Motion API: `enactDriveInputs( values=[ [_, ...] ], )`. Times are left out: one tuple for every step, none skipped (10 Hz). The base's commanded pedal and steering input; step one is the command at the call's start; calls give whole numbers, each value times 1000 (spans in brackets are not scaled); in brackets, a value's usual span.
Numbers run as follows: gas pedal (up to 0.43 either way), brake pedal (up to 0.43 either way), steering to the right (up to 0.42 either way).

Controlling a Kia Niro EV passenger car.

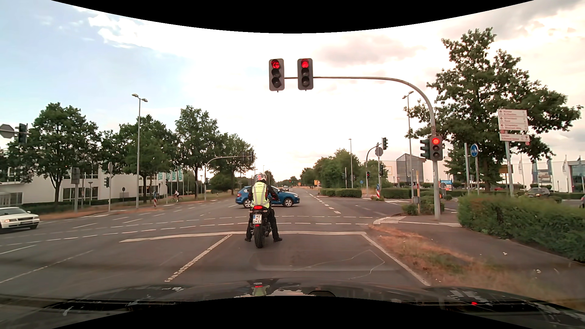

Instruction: Follow the waypoints while adhering to traffic rules and regulations

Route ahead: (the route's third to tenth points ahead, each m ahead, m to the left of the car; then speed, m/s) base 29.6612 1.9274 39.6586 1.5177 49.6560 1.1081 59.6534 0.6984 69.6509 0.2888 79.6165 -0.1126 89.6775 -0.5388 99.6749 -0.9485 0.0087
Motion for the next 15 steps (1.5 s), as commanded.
enactDriveInputs(
  values=[
    [0,0,-2],
    [0,0,-2],
    [0,0,-2],
    [0,0,-2],
    [0,0,-1],
    [0,0,-2],
    [0,0,-2],
    [0,0,-1],
    [0,0,-2],
    [0,0,-1],
    [0,0,-1],
    [0,0,-2],
    [0,0,-2],
    [0,0,-2],
    [0,0,-1]
  ],
)
